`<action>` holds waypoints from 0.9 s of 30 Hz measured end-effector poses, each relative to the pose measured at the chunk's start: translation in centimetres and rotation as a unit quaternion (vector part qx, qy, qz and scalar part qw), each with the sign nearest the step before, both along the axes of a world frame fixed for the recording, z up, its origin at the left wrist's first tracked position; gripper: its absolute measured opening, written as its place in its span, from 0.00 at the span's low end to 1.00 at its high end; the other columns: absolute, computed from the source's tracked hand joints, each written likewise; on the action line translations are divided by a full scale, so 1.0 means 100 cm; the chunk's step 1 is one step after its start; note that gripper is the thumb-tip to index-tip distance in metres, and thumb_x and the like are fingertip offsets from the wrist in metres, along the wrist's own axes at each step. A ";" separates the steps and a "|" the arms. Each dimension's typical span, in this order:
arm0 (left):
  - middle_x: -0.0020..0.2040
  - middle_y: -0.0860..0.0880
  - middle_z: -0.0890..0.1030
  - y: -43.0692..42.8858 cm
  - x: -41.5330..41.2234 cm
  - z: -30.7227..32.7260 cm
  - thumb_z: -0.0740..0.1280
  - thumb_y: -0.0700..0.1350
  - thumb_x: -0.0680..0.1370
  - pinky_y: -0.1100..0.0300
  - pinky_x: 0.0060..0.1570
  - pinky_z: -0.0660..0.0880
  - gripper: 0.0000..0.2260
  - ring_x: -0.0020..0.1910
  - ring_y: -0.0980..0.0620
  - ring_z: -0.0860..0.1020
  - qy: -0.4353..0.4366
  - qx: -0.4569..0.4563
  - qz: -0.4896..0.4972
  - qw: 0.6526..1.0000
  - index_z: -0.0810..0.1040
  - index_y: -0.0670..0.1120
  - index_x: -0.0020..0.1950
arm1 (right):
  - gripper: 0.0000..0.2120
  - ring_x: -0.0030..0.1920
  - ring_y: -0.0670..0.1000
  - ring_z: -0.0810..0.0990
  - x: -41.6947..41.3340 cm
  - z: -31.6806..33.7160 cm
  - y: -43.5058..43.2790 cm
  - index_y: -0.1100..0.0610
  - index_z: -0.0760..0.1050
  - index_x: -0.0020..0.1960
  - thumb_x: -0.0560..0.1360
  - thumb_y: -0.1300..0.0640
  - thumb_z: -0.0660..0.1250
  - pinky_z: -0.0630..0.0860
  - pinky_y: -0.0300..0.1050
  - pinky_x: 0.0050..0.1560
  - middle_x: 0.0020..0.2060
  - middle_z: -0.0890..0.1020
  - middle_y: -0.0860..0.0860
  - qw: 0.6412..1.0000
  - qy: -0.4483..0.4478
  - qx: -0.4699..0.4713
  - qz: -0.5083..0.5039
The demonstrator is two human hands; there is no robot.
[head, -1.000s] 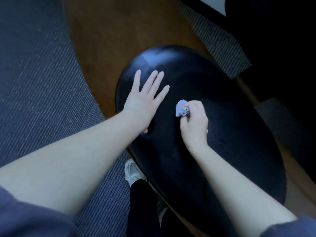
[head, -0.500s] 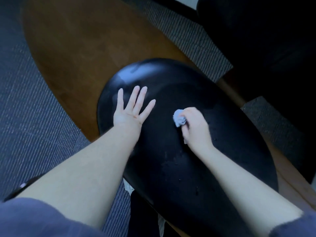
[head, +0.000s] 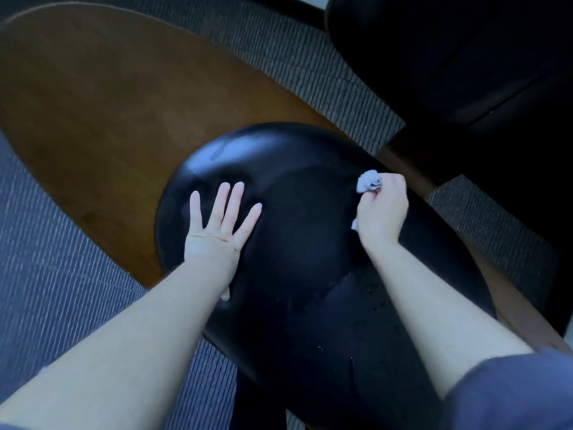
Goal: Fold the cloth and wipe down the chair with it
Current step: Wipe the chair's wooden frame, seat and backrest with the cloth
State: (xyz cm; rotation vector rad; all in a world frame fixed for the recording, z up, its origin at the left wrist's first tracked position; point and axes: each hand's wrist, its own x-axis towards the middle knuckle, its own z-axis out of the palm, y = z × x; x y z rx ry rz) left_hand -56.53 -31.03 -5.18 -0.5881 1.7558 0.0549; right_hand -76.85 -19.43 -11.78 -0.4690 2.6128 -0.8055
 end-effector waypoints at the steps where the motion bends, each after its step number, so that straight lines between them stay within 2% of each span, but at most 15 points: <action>1: 0.55 0.32 0.11 0.000 -0.001 0.000 0.77 0.65 0.62 0.25 0.60 0.29 0.72 0.56 0.33 0.15 -0.003 0.002 0.001 1.000 0.09 0.42 0.53 | 0.19 0.44 0.44 0.74 0.006 0.000 -0.004 0.48 0.65 0.34 0.69 0.72 0.55 0.64 0.36 0.38 0.43 0.70 0.40 1.000 0.006 -0.003 -0.009; 3: 0.55 0.32 0.11 0.000 -0.002 0.001 0.77 0.65 0.63 0.25 0.60 0.29 0.71 0.56 0.33 0.15 -0.008 0.004 0.003 1.000 0.10 0.43 0.54 | 0.17 0.42 0.46 0.72 0.026 0.000 0.002 0.50 0.67 0.33 0.66 0.72 0.55 0.66 0.44 0.36 0.40 0.72 0.41 0.996 -0.010 -0.024 0.083; 5: 0.55 0.32 0.11 0.000 -0.003 0.002 0.77 0.65 0.63 0.25 0.60 0.29 0.71 0.56 0.33 0.15 -0.011 0.007 0.006 1.000 0.10 0.43 0.54 | 0.15 0.42 0.48 0.74 0.035 -0.001 0.018 0.53 0.70 0.36 0.67 0.72 0.56 0.68 0.43 0.35 0.40 0.73 0.44 0.978 -0.016 -0.043 0.203; 6: 0.55 0.32 0.11 -0.001 -0.003 0.002 0.77 0.65 0.63 0.25 0.60 0.29 0.71 0.56 0.32 0.15 -0.013 0.008 0.007 1.000 0.10 0.43 0.55 | 0.13 0.40 0.48 0.75 0.026 -0.002 0.021 0.53 0.71 0.37 0.68 0.71 0.57 0.70 0.41 0.35 0.42 0.72 0.44 0.976 -0.012 -0.038 0.215; 7: 0.55 0.32 0.11 -0.001 -0.004 0.002 0.77 0.65 0.63 0.25 0.60 0.29 0.70 0.56 0.32 0.15 -0.014 0.007 0.007 1.000 0.10 0.43 0.55 | 0.12 0.37 0.45 0.76 0.015 -0.003 0.018 0.54 0.70 0.38 0.70 0.70 0.57 0.70 0.38 0.32 0.43 0.72 0.43 0.981 -0.007 -0.037 0.189; 9: 0.55 0.32 0.11 -0.001 -0.004 0.001 0.77 0.65 0.63 0.25 0.59 0.28 0.71 0.56 0.32 0.15 -0.016 0.007 0.006 1.000 0.10 0.43 0.55 | 0.10 0.37 0.41 0.78 -0.008 -0.008 -0.002 0.55 0.69 0.40 0.72 0.69 0.56 0.67 0.30 0.33 0.46 0.72 0.44 0.999 -0.006 -0.027 0.043; 11: 0.55 0.32 0.11 -0.001 -0.003 0.000 0.77 0.65 0.63 0.25 0.58 0.28 0.70 0.55 0.32 0.15 -0.015 0.009 0.003 1.000 0.10 0.43 0.55 | 0.12 0.46 0.49 0.78 -0.015 -0.015 -0.027 0.54 0.69 0.40 0.71 0.70 0.58 0.65 0.33 0.43 0.47 0.72 0.48 0.997 0.017 -0.023 -0.070; 12: 0.54 0.32 0.11 -0.001 -0.003 0.000 0.77 0.65 0.63 0.25 0.58 0.28 0.70 0.55 0.32 0.15 -0.014 0.011 0.004 1.000 0.10 0.43 0.55 | 0.13 0.47 0.53 0.77 -0.009 -0.015 -0.039 0.52 0.69 0.39 0.69 0.70 0.58 0.65 0.37 0.45 0.46 0.72 0.48 0.996 0.021 -0.032 -0.082; 14: 0.55 0.32 0.11 -0.001 -0.004 0.000 0.77 0.65 0.63 0.26 0.59 0.28 0.71 0.55 0.32 0.15 -0.012 0.013 0.004 1.000 0.10 0.43 0.55 | 0.14 0.43 0.47 0.74 0.014 -0.007 -0.050 0.49 0.70 0.35 0.68 0.69 0.58 0.69 0.43 0.41 0.41 0.71 0.43 0.998 -0.011 -0.068 0.005; 17: 0.55 0.32 0.11 -0.002 -0.003 0.002 0.76 0.65 0.64 0.26 0.58 0.28 0.70 0.55 0.32 0.14 -0.003 0.015 0.005 1.000 0.10 0.43 0.55 | 0.13 0.41 0.46 0.74 0.032 -0.008 -0.025 0.51 0.72 0.37 0.67 0.68 0.57 0.71 0.40 0.39 0.40 0.72 0.45 0.963 -0.008 -0.098 0.250; 18: 0.55 0.32 0.11 -0.002 -0.003 0.002 0.76 0.65 0.64 0.26 0.59 0.28 0.70 0.55 0.32 0.14 0.000 0.017 0.005 1.000 0.10 0.43 0.55 | 0.11 0.41 0.49 0.75 0.019 -0.014 -0.018 0.52 0.72 0.37 0.67 0.67 0.56 0.72 0.41 0.40 0.42 0.73 0.46 0.968 0.002 -0.089 0.235; 21: 0.55 0.32 0.11 -0.003 -0.001 0.000 0.76 0.65 0.64 0.27 0.58 0.27 0.70 0.55 0.33 0.14 0.009 0.019 0.002 1.000 0.10 0.43 0.56 | 0.13 0.49 0.55 0.77 -0.024 -0.034 -0.026 0.56 0.75 0.41 0.68 0.70 0.57 0.67 0.36 0.49 0.48 0.74 0.52 0.998 0.008 -0.040 -0.053; 23: 0.55 0.32 0.11 -0.003 0.000 -0.001 0.76 0.65 0.64 0.27 0.57 0.27 0.70 0.54 0.33 0.14 0.016 0.023 0.005 1.000 0.10 0.43 0.56 | 0.13 0.50 0.55 0.76 -0.014 -0.029 -0.050 0.57 0.75 0.41 0.67 0.72 0.58 0.64 0.34 0.50 0.45 0.74 0.52 0.992 0.021 -0.057 -0.112; 25: 0.55 0.32 0.11 -0.004 0.003 -0.001 0.76 0.65 0.64 0.27 0.57 0.26 0.70 0.54 0.33 0.14 0.030 0.032 0.005 0.999 0.10 0.43 0.55 | 0.15 0.45 0.47 0.74 0.020 -0.016 -0.063 0.54 0.73 0.37 0.65 0.73 0.58 0.65 0.30 0.48 0.40 0.72 0.44 0.990 -0.009 -0.138 0.026; 27: 0.56 0.32 0.11 -0.006 0.005 0.000 0.76 0.65 0.64 0.28 0.56 0.26 0.70 0.55 0.33 0.14 0.049 0.037 0.007 0.998 0.10 0.44 0.56 | 0.13 0.45 0.48 0.74 0.042 -0.012 -0.051 0.54 0.73 0.38 0.67 0.71 0.59 0.69 0.37 0.47 0.41 0.72 0.45 0.970 -0.005 -0.148 0.194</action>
